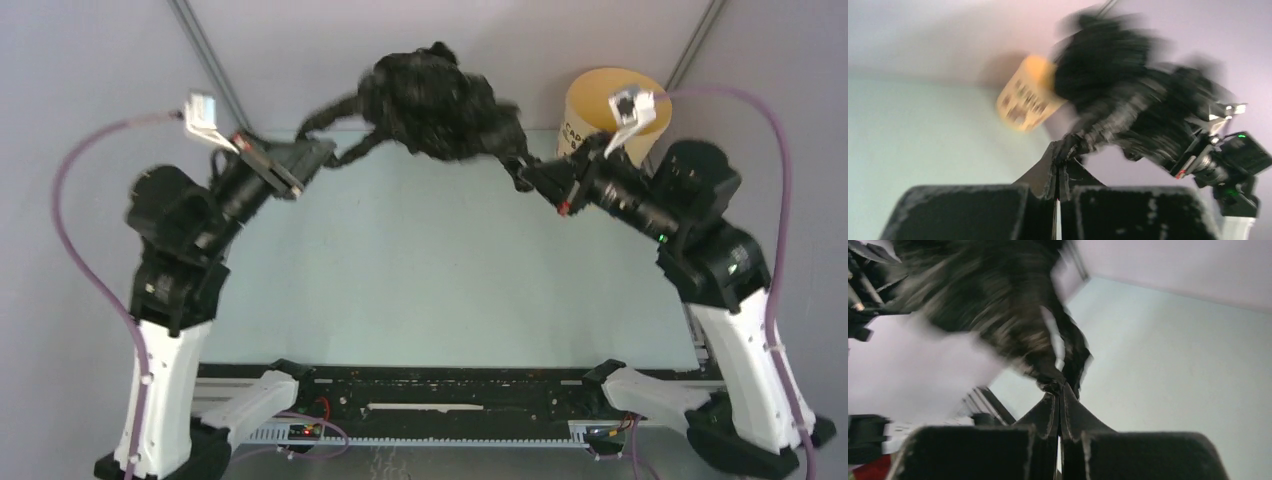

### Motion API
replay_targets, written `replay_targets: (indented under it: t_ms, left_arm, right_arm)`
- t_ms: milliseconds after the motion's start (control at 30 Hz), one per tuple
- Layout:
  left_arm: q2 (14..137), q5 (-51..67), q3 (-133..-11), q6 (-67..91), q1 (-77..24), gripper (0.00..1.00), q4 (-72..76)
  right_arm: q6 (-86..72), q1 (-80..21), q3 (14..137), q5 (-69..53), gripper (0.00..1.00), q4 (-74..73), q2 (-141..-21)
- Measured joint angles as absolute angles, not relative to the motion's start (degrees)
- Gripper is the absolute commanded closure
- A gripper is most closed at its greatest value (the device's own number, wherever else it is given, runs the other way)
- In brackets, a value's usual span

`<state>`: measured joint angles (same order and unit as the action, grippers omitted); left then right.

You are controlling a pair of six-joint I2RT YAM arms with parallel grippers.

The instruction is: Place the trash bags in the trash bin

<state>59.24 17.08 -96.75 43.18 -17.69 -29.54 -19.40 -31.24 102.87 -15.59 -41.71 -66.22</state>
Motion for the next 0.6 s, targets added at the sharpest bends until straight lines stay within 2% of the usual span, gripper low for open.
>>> replay_targets:
  t_ms: [67, 133, 233, 267, 333, 433, 500, 600]
  left_arm:
    - [53.3, 17.3, -84.1, 44.0, -17.1, 1.0, -27.7]
    - [51.9, 18.7, -69.4, 45.1, -16.8, 1.0, -25.7]
    - [57.2, 18.3, -49.5, 46.7, -17.9, 1.0, -30.1]
    - [57.6, 18.3, -46.6, 47.2, -18.1, 1.0, -32.4]
    - [55.9, 18.7, -44.2, 47.8, -18.5, 1.0, -36.1]
    - [52.8, 20.8, -46.3, 48.1, -18.7, 1.0, -34.5]
    - [53.0, 21.8, -48.8, 48.4, -18.7, 1.0, -32.9]
    - [54.6, 23.2, -51.6, 49.7, -18.7, 1.0, -29.0]
  right_arm:
    - [-19.9, -28.8, 90.1, -15.9, 1.0, -38.0, -59.6]
    - [-20.1, -28.2, 76.5, -16.1, 1.0, -35.6, -58.8]
    - [-20.0, -33.0, 61.3, -11.9, 1.0, -36.7, -68.2]
    - [-20.0, -34.8, 58.3, -10.7, 0.99, -38.0, -71.3]
    - [-19.6, -38.2, 53.7, -8.3, 0.97, -42.5, -73.7]
    - [-18.2, -39.7, 54.3, -7.1, 0.96, -45.3, -69.5]
    - [-17.5, -38.7, 56.3, -6.2, 0.86, -44.8, -66.9]
    - [-16.5, -37.8, 59.2, -5.8, 0.62, -43.7, -64.5]
